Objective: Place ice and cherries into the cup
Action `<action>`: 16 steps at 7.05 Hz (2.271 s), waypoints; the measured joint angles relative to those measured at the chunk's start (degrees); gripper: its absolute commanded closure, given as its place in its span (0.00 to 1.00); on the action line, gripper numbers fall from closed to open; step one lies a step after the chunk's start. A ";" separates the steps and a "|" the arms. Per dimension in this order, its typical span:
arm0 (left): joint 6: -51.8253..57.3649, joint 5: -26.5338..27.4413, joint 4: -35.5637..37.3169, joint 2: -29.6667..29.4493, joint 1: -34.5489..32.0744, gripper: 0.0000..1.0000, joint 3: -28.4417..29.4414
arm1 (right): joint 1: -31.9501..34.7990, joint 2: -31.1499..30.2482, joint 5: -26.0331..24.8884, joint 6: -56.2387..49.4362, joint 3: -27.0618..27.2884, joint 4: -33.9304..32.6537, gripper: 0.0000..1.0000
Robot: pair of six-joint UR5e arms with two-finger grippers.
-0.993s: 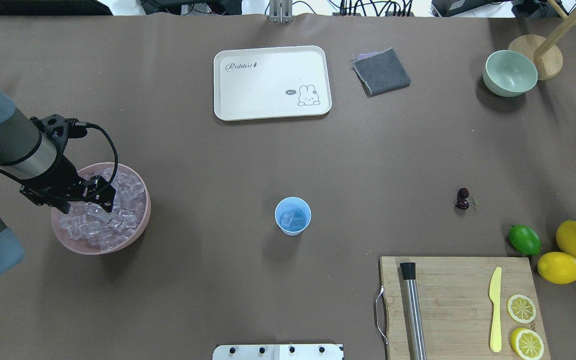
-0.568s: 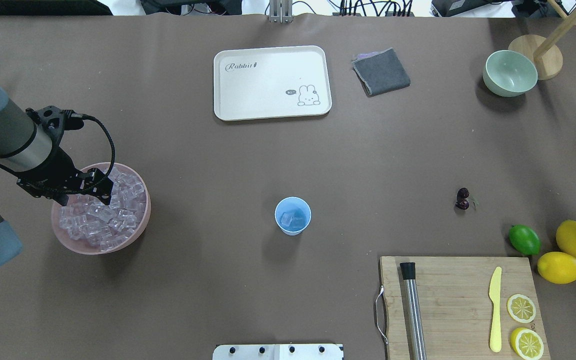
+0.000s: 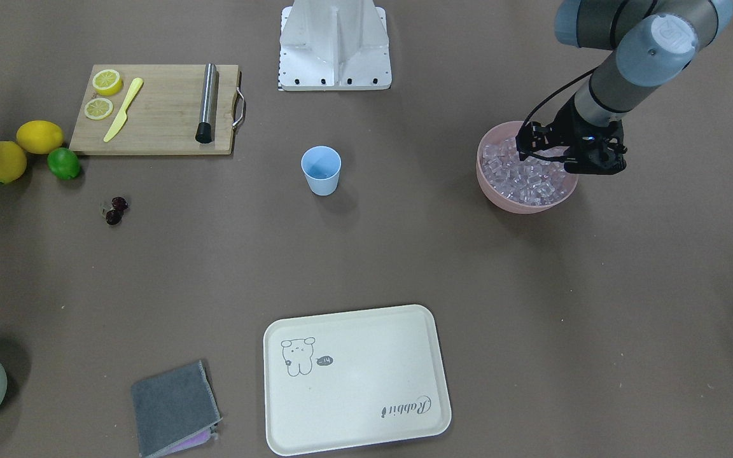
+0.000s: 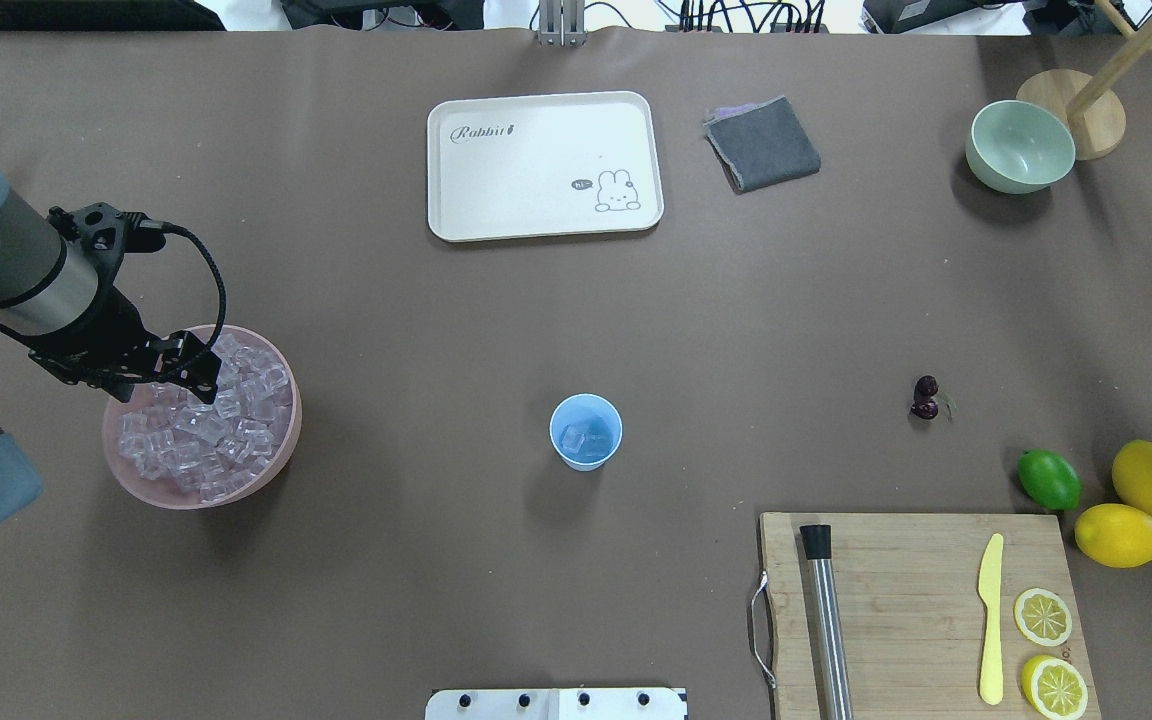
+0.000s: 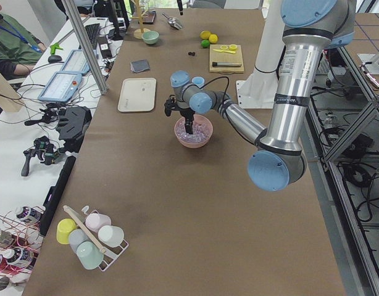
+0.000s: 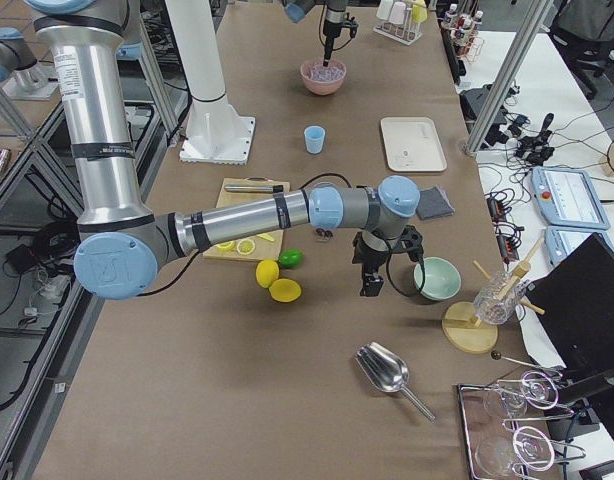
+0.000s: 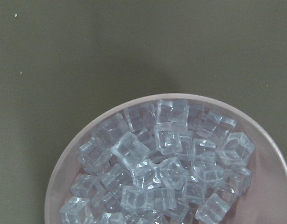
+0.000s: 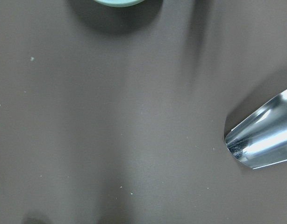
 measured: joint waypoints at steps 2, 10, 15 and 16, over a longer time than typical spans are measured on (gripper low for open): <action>2.09 1.46 0.00 0.05 0.52 0.11 0.16 | -0.10 0.00 -0.01 0.00 -0.37 0.05 0.00; 9.90 8.45 1.90 -0.42 4.43 0.11 0.63 | -0.48 -0.07 0.10 0.02 -0.58 -0.01 0.00; 11.53 9.30 6.70 -0.62 6.40 0.11 0.20 | -0.82 -0.07 0.26 0.09 -0.58 -0.01 0.00; 11.50 9.92 7.34 -0.64 6.93 0.13 0.18 | -0.89 -0.08 0.26 0.09 -0.59 -0.01 0.00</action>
